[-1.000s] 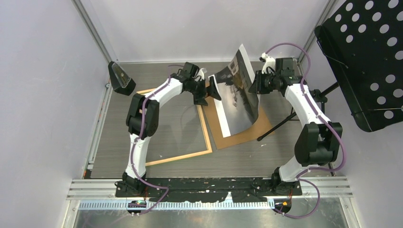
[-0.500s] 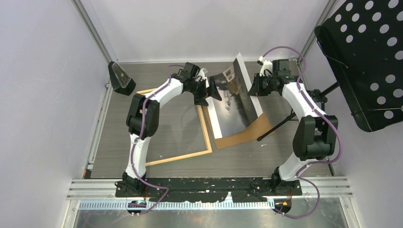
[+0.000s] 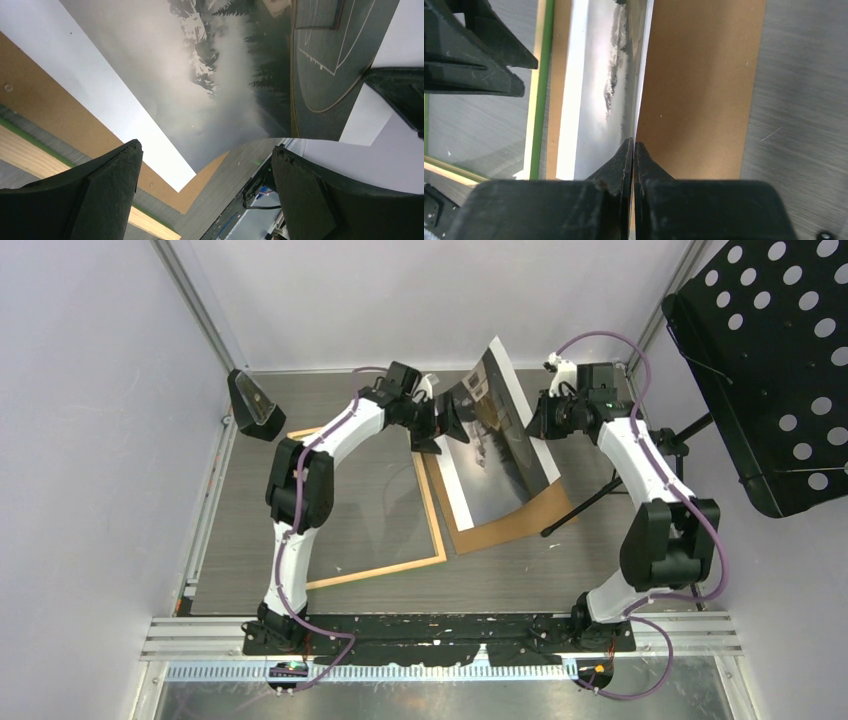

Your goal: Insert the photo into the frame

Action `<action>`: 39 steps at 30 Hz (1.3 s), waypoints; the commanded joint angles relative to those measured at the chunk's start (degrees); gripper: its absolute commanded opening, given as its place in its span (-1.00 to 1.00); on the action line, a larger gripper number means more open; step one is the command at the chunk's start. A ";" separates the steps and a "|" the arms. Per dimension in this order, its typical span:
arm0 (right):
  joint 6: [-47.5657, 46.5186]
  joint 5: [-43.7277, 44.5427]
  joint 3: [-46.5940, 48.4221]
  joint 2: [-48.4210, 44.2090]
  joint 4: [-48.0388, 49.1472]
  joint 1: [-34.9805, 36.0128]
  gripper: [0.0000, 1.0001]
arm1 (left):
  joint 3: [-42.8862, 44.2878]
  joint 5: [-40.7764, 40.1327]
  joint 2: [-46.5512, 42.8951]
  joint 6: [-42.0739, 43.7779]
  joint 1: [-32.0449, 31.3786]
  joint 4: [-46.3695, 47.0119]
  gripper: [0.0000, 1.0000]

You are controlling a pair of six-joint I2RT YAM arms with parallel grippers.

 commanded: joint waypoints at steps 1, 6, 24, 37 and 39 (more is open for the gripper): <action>-2.39 7.08 1.45 -9.41 3.78 3.82 -0.89 | 7.46 1.72 -3.77 0.69 0.45 -2.81 0.96; -5.12 17.76 2.35 -13.98 4.86 9.89 -0.89 | 10.35 3.66 -7.59 -3.64 0.46 -3.92 0.95; -15.57 47.38 14.82 -9.69 3.65 36.46 -0.89 | 8.03 8.33 -25.36 -20.94 9.36 -0.46 0.94; -13.90 50.27 16.38 -1.59 3.03 44.39 -0.90 | -9.46 7.72 -30.68 -26.04 11.35 6.77 0.93; -14.09 50.78 15.95 -1.57 3.26 45.03 -0.89 | -12.40 7.47 -31.40 -26.70 11.36 8.43 0.93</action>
